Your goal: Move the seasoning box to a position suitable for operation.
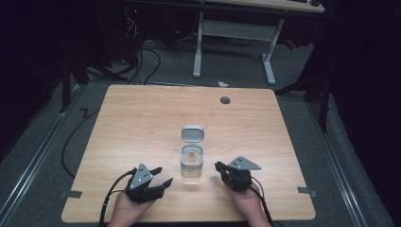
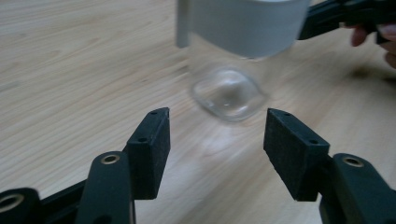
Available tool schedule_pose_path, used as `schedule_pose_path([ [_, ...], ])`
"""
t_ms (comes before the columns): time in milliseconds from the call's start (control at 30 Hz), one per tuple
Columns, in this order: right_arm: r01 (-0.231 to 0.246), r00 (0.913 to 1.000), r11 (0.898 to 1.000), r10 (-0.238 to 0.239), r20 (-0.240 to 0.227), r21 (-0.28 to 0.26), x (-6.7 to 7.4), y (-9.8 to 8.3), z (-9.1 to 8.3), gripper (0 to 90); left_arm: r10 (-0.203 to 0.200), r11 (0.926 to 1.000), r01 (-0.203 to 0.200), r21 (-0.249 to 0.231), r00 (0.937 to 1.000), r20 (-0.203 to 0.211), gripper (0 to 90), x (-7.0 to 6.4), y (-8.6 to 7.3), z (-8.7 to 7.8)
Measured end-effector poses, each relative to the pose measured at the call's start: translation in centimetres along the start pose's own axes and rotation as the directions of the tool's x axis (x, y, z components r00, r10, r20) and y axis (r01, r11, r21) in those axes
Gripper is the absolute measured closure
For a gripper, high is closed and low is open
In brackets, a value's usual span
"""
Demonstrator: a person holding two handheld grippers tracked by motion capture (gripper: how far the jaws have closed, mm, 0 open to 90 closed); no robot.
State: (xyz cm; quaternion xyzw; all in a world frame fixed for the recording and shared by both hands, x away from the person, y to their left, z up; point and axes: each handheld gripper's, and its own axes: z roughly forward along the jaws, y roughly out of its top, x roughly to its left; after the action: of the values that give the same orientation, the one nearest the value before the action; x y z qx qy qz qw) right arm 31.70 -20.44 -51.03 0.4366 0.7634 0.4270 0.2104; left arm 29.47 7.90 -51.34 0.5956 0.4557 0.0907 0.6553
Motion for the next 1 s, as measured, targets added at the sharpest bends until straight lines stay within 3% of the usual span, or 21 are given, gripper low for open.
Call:
schedule_pose_path([
  [33, -0.004, 1.0, 1.0, 0.004, 0.008, -0.001, -0.1, 0.0, 0.0, 86.1, 0.0, 1.0, 0.0, 0.0, 1.0, 0.0, 44.1, 0.0, 0.0, 0.0],
  [67, -0.008, 0.9999, 1.0, 0.008, 0.009, -0.003, -0.2, 0.0, -0.1, 87.0, -0.033, 0.9993, 0.033, 0.016, 0.9987, 0.04, 46.3, -0.9, -0.3, 0.2],
  [167, -0.009, 0.9999, 1.0, 0.009, 0.007, -0.02, -0.4, 0.2, -0.3, 87.9, -0.045, 0.9988, 0.043, 0.024, 0.9969, 0.065, 55.9, -1.7, -0.8, 0.5],
  [200, 0.001, 1.0, 1.0, -0.001, 0.005, -0.031, -0.6, 0.4, -0.4, 88.6, -0.04, 0.9991, 0.038, 0.021, 0.9952, 0.089, 59.5, -2.6, -1.4, 1.1],
  [333, -0.002, 0.9999, 0.999, 0.002, 0.014, -0.032, -0.8, 0.9, -0.1, 89.0, -0.023, 0.9994, 0.02, 0.027, 0.9961, 0.085, 68.7, -3.6, -2.0, 2.2],
  [367, -0.008, 0.9999, 0.999, 0.008, 0.01, -0.032, -1.0, 1.2, 0.2, 89.2, -0.001, 0.9993, -0.001, 0.038, 0.9983, 0.058, 77.5, -4.1, -2.7, 3.2],
  [467, 0.001, 1.0, 0.999, -0.001, 0.007, -0.039, -1.1, 1.6, 0.5, 89.1, 0.026, 0.9988, -0.027, 0.041, 0.999, 0.036, 84.5, -4.3, -3.3, 4.1],
  [833, 0.005, 1.0, 0.998, -0.006, -0.001, -0.059, -1.3, 3.8, 2.0, 90.0, 0.022, 0.9995, -0.022, 0.023, 0.9996, 0.019, 90.0, -4.3, -3.7, 5.6],
  [1000, 0.022, 0.9997, 0.997, -0.022, 0.009, -0.07, -1.3, 5.6, 3.2, 90.0, 0.011, 0.9999, -0.011, 0.005, 0.9993, 0.037, 89.9, -4.2, -3.5, 6.1],
])
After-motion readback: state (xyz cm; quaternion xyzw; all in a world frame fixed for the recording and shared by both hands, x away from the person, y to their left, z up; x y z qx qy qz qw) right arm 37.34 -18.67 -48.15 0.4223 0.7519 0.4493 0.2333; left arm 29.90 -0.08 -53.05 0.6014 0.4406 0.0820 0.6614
